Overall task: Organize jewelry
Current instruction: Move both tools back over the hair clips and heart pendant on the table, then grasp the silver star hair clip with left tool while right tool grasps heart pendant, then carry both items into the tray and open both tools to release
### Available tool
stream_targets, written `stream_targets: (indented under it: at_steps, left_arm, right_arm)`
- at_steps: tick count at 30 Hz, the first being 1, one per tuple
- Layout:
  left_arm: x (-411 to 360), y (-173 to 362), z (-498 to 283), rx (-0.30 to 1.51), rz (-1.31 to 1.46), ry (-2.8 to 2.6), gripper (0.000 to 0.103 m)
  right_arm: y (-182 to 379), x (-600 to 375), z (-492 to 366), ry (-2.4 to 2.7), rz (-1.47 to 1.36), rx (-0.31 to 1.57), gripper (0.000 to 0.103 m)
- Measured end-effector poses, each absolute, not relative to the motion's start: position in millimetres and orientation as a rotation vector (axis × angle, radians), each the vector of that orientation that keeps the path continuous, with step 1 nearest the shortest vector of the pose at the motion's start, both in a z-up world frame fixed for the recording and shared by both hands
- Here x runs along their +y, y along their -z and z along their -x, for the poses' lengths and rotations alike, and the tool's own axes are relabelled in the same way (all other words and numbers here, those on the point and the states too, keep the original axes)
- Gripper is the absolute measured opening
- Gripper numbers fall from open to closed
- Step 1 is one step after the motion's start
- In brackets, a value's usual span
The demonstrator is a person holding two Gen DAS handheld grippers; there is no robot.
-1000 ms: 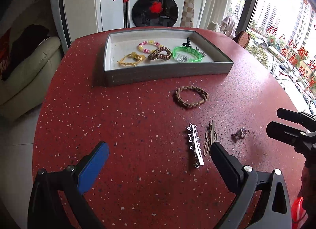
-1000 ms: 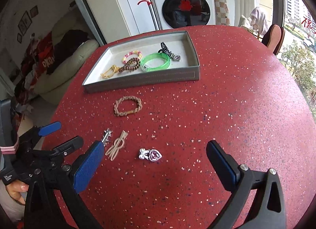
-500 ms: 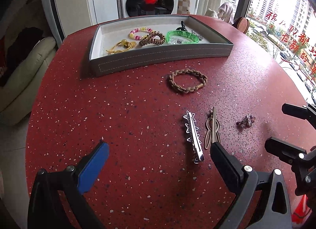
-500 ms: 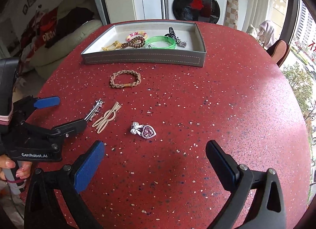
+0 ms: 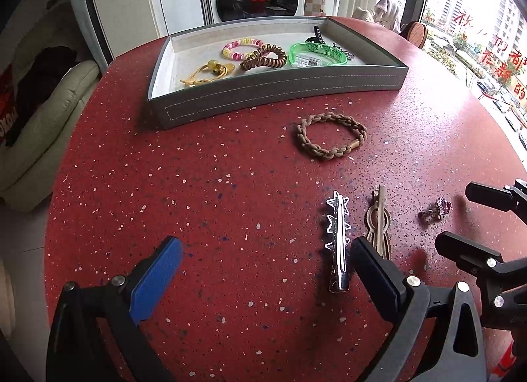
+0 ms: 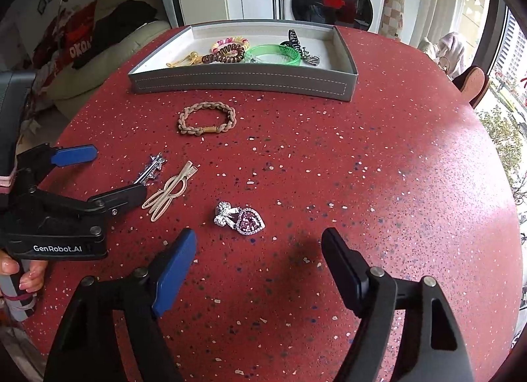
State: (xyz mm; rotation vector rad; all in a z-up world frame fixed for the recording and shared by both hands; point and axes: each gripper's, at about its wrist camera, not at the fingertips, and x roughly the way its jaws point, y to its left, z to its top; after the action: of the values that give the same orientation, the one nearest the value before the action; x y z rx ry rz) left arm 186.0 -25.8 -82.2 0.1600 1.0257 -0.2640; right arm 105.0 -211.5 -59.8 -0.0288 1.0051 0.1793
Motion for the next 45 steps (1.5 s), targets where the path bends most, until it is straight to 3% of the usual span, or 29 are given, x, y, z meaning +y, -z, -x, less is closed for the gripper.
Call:
stream_targets:
  at_steps: [7,13,18,20,22,25,27,45]
  left_arm:
    - [-34,79,-189,1.022,-0.167,0.291,0.101]
    - [-44,74,-186,1.022,-0.18,0.335,0.079]
    - [-53,70,-180,1.023,-0.202,0.38,0.054]
    - [-56,70,-178,1.025,-0.215,0.392,0.051]
    - [-59,69,-175,1.025,-0.221,0.411,0.034]
    - [-58,68,-173,1.025,-0.209,0.427,0.034]
    - [-55,67,-173,1.026,-0.182,0.434,0.034]
    - [-24,37,-178,0.946,-0.038,0.444,0.034]
  right_arm:
    - [63,-203,-113,-0.201,0.058,1.004,0.069]
    - [61,-199,-114,-0.197,0.087,0.993,0.054]
    - [59,-197,-113,-0.207,0.093,0.994,0.044]
    - [59,-196,-113,-0.21,0.093,0.994,0.037]
    - [59,-197,-113,-0.206,0.086,0.998,0.034]
    - [58,-198,-113,-0.199,0.071,0.997,0.031]
    - [58,-199,-113,-0.201,0.053,1.003,0.015]
    - [34,-221,-115,-0.195,-0.085,0.957,0.015]
